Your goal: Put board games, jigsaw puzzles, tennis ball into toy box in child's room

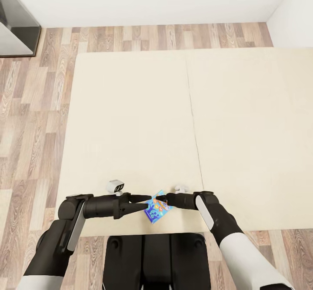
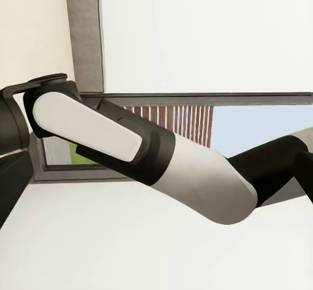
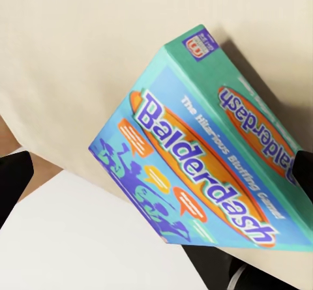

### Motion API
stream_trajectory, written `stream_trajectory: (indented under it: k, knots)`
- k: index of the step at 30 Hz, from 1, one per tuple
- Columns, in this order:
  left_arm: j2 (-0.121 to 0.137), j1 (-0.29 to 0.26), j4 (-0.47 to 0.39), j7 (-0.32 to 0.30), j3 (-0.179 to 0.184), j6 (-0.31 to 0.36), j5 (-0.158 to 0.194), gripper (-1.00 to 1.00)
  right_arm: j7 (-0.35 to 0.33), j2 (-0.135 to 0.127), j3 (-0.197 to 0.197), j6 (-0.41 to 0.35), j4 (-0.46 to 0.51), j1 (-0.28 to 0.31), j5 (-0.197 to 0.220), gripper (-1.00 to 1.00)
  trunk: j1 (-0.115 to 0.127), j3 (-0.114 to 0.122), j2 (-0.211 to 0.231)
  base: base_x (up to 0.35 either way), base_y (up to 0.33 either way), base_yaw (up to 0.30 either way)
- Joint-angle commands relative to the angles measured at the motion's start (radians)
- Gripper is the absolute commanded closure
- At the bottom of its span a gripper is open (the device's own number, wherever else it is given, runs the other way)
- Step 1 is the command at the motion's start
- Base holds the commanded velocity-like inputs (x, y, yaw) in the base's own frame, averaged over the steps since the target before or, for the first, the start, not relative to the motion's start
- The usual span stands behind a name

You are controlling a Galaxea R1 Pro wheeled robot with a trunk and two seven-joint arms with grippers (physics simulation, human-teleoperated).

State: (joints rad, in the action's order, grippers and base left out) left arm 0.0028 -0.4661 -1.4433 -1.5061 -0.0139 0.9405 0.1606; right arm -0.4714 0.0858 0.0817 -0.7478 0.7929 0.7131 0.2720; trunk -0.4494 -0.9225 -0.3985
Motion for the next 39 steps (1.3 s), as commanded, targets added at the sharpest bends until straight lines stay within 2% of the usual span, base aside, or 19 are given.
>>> stream_trajectory:
  k: [1, 27, 39]
  knots:
    - [0.000, 0.000, 0.000, -0.003, 0.000, 0.011, 0.000, -1.00, -0.001, 0.000, 0.000, -0.005, 0.001, 0.000, 0.001, -1.00, -0.001, -0.001, -0.002, 0.000, 0.000, 0.000]
    - [0.000, 0.000, 0.000, -0.002, 0.000, 0.011, 0.000, -1.00, 0.002, 0.002, 0.000, -0.004, 0.003, 0.000, 0.000, -1.00, -0.001, -0.001, -0.002, 0.000, 0.000, 0.000]
    - [0.000, 0.000, 0.000, -0.002, 0.000, 0.011, 0.000, -1.00, 0.002, 0.001, 0.000, -0.004, 0.003, 0.000, 0.000, -1.00, -0.001, -0.001, -0.002, 0.000, 0.000, 0.068]
